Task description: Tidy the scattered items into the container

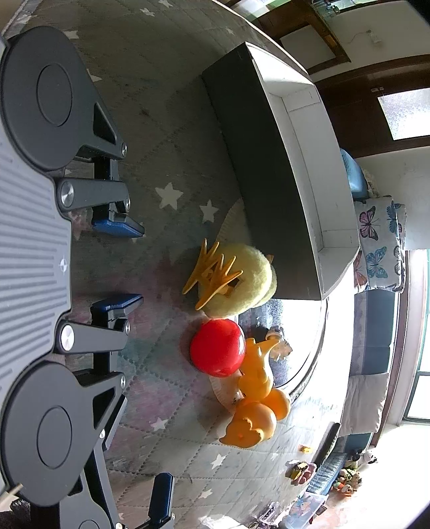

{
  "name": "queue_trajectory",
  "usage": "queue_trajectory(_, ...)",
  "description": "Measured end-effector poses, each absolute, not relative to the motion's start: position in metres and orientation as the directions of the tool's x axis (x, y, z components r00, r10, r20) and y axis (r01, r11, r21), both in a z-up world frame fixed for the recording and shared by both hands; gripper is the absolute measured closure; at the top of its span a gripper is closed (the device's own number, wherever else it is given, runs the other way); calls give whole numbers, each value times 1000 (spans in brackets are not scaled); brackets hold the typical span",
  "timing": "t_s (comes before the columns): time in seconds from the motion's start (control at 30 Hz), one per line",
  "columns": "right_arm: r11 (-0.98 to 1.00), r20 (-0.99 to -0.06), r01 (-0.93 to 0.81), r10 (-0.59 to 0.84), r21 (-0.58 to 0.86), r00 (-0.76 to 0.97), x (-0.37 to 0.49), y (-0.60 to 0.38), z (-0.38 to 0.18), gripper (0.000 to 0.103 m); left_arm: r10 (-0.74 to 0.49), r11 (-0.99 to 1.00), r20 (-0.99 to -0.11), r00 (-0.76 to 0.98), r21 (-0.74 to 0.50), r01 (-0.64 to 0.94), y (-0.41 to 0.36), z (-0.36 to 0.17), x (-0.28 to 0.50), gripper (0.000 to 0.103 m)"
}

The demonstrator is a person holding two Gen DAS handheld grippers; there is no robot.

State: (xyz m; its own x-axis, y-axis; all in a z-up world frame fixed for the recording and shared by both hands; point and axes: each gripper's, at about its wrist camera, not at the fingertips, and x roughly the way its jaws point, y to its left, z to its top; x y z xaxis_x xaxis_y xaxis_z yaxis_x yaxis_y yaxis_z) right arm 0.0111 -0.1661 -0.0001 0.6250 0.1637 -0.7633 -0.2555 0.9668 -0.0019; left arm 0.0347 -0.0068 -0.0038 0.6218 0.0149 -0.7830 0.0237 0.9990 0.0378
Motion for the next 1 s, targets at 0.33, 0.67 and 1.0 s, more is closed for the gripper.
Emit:
queue_trajectory(0.33, 967, -765, -256, 164, -2, 622, 17, -164, 0, 0, 12, 999, -787, 617, 36, 27, -6, -3, 41, 63)
queue_trajectory(0.67, 964, -768, -265, 174, 6, 617, 25, -161, 1, 0, 14, 999, -791, 612, 37, 25, -5, -3, 48, 63)
queue_trajectory(1.0, 962, -764, -271, 186, 15, 617, 32, -159, 3, 0, 13, 999, -793, 609, 36, 26, -4, -2, 57, 63)
